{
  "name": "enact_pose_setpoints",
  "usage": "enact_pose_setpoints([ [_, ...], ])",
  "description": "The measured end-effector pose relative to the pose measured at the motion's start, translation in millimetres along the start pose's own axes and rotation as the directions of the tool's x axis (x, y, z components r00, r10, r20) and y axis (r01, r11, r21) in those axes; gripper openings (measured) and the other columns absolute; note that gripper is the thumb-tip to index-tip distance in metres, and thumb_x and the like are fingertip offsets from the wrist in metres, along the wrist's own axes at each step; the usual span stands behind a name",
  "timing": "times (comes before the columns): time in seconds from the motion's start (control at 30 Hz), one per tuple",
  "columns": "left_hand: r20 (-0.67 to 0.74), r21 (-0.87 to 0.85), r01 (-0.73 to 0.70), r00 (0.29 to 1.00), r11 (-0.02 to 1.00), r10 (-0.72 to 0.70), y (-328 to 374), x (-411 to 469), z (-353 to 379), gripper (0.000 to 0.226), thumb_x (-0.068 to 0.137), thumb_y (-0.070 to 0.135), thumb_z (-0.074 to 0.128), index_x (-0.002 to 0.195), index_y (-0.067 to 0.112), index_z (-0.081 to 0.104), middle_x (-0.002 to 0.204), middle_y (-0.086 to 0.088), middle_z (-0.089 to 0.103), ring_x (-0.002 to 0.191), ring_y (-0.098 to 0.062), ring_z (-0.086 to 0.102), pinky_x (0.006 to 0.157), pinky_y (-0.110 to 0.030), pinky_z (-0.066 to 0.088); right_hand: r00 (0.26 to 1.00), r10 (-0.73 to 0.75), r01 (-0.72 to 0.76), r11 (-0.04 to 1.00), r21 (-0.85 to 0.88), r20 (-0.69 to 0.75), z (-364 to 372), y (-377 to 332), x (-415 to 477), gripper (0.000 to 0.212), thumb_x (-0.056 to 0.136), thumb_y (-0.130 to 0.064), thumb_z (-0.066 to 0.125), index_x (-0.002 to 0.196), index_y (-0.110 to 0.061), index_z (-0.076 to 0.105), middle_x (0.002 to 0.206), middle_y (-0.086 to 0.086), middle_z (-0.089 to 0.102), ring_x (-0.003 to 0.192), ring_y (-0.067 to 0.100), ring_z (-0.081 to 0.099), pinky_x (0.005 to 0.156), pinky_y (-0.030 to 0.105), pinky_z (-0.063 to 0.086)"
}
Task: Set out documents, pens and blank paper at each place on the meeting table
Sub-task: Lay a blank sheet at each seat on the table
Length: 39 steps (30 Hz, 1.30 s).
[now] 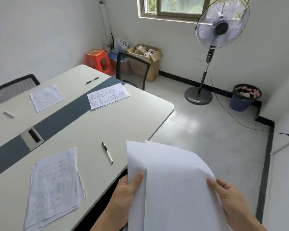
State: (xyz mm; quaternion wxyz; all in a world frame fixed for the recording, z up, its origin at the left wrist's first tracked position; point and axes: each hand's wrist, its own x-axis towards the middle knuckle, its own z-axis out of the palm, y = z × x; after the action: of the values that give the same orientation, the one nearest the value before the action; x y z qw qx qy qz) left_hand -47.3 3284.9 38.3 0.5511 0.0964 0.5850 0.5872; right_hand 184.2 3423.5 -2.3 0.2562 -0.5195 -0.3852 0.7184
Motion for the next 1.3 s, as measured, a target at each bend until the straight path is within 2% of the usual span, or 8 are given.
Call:
enact_pose_setpoints([
  [0.13, -0.146, -0.099, -0.041, 0.989, 0.994, 0.026, 9, 9, 22, 0.035, 0.085, 0.024, 0.057, 0.107, -0.001, 0.069, 0.106, -0.023, 0.072, 0.092, -0.037, 0.071, 0.071, -0.039, 0.060, 0.962, 0.145, -0.092, 0.970, -0.224, 0.232, 1, -41, 65, 0.020, 0.084, -0.008, 0.067, 0.101, 0.000, 0.072, 0.101, 0.022, 0.074, 0.089, 0.038, 0.072, 0.090, 0.053, 0.051],
  [0.23, -0.314, -0.184, -0.120, 0.948, 0.976, 0.057, 13, 2, 16, 0.037, 0.085, 0.023, 0.057, 0.112, -0.001, 0.066, 0.109, -0.022, 0.072, 0.098, -0.037, 0.070, 0.078, -0.040, 0.059, 0.922, 0.189, -0.047, 0.922, -0.385, 0.339, 30, -63, 106, 0.012, 0.086, -0.003, 0.065, 0.093, 0.002, 0.074, 0.090, 0.020, 0.076, 0.071, 0.028, 0.072, 0.069, 0.037, 0.055],
  [0.33, -0.468, -0.236, -0.200, 0.881, 0.951, 0.069, 12, -12, -2, 0.034, 0.084, 0.022, 0.058, 0.110, 0.001, 0.068, 0.106, -0.021, 0.073, 0.091, -0.033, 0.072, 0.068, -0.034, 0.060, 0.886, 0.188, 0.035, 0.885, -0.465, 0.423, 78, -73, 139, 0.012, 0.088, -0.005, 0.066, 0.083, 0.003, 0.073, 0.078, 0.015, 0.076, 0.061, 0.023, 0.069, 0.056, 0.028, 0.054],
  [0.53, -0.715, -0.286, -0.301, 0.700, 0.910, 0.007, 5, -32, -50, 0.027, 0.090, 0.020, 0.056, 0.104, 0.000, 0.068, 0.095, -0.019, 0.075, 0.077, -0.030, 0.074, 0.063, -0.034, 0.058, 0.826, 0.200, 0.147, 0.826, -0.544, 0.528, 191, -61, 182, 0.022, 0.086, -0.015, 0.073, 0.070, -0.001, 0.064, 0.065, 0.011, 0.063, 0.059, 0.022, 0.057, 0.056, 0.029, 0.045],
  [0.73, -0.834, -0.329, -0.400, 0.548, 0.855, -0.064, 4, -35, -113, 0.018, 0.093, 0.015, 0.055, 0.091, 0.004, 0.068, 0.072, -0.007, 0.077, 0.057, -0.019, 0.072, 0.053, -0.028, 0.057, 0.882, 0.091, 0.258, 0.729, -0.634, 0.463, 303, -42, 236, 0.020, 0.084, -0.012, 0.071, 0.068, -0.003, 0.062, 0.069, 0.012, 0.061, 0.060, 0.022, 0.054, 0.059, 0.031, 0.044],
  [0.83, -0.873, -0.326, -0.445, 0.480, 0.834, -0.085, 0, -34, -142, 0.014, 0.091, 0.016, 0.058, 0.089, 0.007, 0.069, 0.074, -0.005, 0.077, 0.059, -0.017, 0.072, 0.062, -0.030, 0.055, 0.908, 0.067, 0.292, 0.608, -0.738, 0.414, 348, -20, 268, 0.020, 0.082, -0.008, 0.068, 0.063, -0.006, 0.062, 0.066, 0.010, 0.062, 0.054, 0.021, 0.051, 0.055, 0.028, 0.043],
  [1.1, -0.907, -0.348, -0.449, 0.383, 0.823, -0.175, -6, -37, -176, 0.007, 0.091, 0.012, 0.059, 0.093, 0.013, 0.066, 0.066, 0.009, 0.075, 0.061, -0.009, 0.071, 0.066, -0.030, 0.045, 0.932, 0.030, 0.339, 0.281, -0.898, 0.362, 400, 37, 304, 0.019, 0.082, -0.016, 0.062, 0.100, -0.011, 0.068, 0.087, 0.011, 0.069, 0.074, 0.031, 0.065, 0.064, 0.034, 0.053],
  [1.3, -0.852, -0.409, -0.377, 0.484, 0.831, -0.200, 8, -20, -173, 0.014, 0.091, 0.014, 0.058, 0.093, 0.006, 0.069, 0.076, -0.006, 0.077, 0.062, -0.016, 0.073, 0.065, -0.033, 0.051, 0.928, 0.063, 0.360, 0.114, -0.926, 0.368, 398, 30, 314, 0.056, 0.087, -0.025, 0.063, 0.139, -0.019, 0.043, 0.117, 0.006, 0.064, 0.108, 0.027, 0.061, 0.081, 0.035, 0.049],
])
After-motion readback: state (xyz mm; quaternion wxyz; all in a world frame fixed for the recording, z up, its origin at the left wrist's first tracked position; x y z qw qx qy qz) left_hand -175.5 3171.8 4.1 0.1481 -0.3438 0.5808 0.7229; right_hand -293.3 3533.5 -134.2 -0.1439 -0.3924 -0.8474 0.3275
